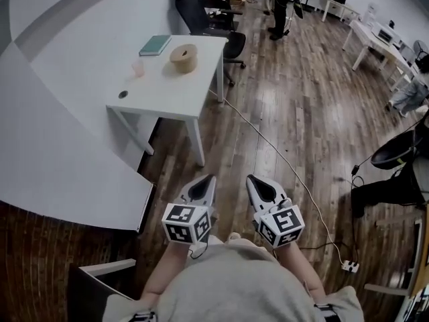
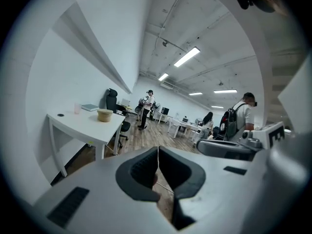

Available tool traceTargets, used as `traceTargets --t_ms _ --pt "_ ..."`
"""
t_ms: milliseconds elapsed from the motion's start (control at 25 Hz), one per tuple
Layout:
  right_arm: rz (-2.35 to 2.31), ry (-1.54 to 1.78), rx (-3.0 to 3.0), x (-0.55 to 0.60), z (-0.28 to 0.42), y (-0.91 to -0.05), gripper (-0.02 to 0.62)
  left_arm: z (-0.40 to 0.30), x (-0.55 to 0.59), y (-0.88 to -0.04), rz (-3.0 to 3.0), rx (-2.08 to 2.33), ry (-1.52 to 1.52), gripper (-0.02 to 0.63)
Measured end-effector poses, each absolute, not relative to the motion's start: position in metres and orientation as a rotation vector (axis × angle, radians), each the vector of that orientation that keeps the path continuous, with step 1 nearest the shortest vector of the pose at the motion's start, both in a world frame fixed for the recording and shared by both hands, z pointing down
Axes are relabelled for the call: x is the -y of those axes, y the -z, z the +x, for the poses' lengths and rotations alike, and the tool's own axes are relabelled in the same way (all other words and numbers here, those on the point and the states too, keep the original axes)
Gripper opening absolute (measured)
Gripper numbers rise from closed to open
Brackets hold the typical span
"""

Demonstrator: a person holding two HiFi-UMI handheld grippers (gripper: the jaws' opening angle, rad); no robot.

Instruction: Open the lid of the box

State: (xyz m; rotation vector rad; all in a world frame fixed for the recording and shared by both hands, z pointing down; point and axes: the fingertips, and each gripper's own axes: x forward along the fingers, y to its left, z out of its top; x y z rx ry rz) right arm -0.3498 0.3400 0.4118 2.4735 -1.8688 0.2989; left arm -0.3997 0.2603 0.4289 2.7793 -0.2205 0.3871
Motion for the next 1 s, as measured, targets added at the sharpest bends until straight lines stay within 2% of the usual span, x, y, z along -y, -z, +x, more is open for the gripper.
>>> traceTargets --t_ms 760,1000 --pt "2.478 -0.348 1.868 -0.366 -0.324 -0.422 0.0 -0.37 -0.288 -0.425 2.802 0.207 -0.346 0.009" --pt "2.486 -0.375 1.846 -0.377 -0.308 -0.431 0.033 -0.356 -0.297 -0.428 2.802 0.193 -0.343 0.023"
